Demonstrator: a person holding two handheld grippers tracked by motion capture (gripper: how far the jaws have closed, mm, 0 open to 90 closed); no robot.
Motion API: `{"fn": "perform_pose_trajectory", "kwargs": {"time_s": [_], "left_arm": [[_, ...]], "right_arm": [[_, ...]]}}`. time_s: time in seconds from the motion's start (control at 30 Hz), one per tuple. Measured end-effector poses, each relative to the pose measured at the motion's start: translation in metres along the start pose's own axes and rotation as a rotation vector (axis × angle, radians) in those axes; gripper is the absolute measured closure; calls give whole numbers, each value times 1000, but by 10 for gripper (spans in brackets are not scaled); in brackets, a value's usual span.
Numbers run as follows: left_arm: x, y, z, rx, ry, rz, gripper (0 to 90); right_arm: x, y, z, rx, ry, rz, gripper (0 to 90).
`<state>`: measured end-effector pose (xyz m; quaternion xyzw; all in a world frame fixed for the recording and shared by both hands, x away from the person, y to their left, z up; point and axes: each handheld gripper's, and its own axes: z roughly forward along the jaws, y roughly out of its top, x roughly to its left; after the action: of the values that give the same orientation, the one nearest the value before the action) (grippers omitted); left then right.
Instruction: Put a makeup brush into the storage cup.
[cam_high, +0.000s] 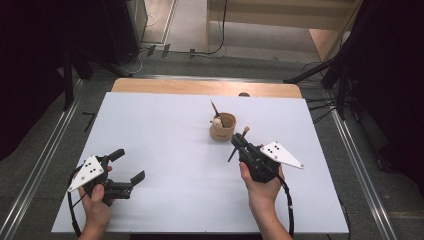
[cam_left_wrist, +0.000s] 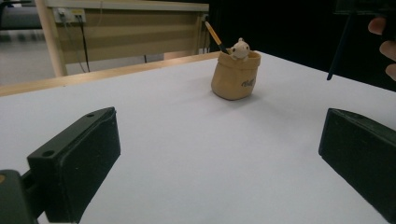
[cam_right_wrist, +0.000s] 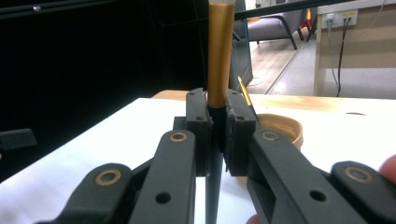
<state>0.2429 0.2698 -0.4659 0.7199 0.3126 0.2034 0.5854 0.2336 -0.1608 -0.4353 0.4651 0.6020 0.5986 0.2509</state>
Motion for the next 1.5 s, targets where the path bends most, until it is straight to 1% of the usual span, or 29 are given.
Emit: {"fn": "perform_pose_trajectory", "kwargs": {"time_s": [0.17, 0.3, 0.4, 0.5, 0.57, 0.67, 0.9, 1.0, 1.07, 1.23, 1.3, 1.5], "left_arm": [[5, -1, -9, -5, 16, 1, 0], [8, -4, -14, -3, 24, -8, 0], [10, -5, -18, -4, 28, -12, 0], [12, -6, -20, -5, 33, -17, 0], [12, -6, -20, -8, 36, -27, 0], [14, -7, -20, -4, 35, -27, 0], [16, -9, -21, -6, 43, -35, 0], [16, -9, -21, -5, 44, -39, 0], [16, -10, -20, -2, 43, -38, 0], [13, -10, -18, 3, 41, -30, 0], [13, -10, -18, 6, 40, -27, 0], [13, -10, -18, 5, 37, -28, 0]], "right_arm": [[-1, 0, 0, -1, 5, -6, 842], [-2, 1, 0, -2, -9, -26, 841], [-3, 1, -1, -4, -9, -38, 841], [-2, 3, -2, -4, -10, -56, 841], [-1, 3, -1, -4, -8, -64, 841], [-1, 4, 1, 2, -2, -73, 842], [-3, 5, 7, 5, 12, -66, 841], [-5, 6, 12, 6, 17, -71, 841], [-6, 7, 15, 6, 21, -62, 842], [-8, 13, 23, 15, 22, -67, 841], [-9, 16, 27, 10, 19, -71, 842], [-10, 26, 37, 5, 4, -104, 841]]}}
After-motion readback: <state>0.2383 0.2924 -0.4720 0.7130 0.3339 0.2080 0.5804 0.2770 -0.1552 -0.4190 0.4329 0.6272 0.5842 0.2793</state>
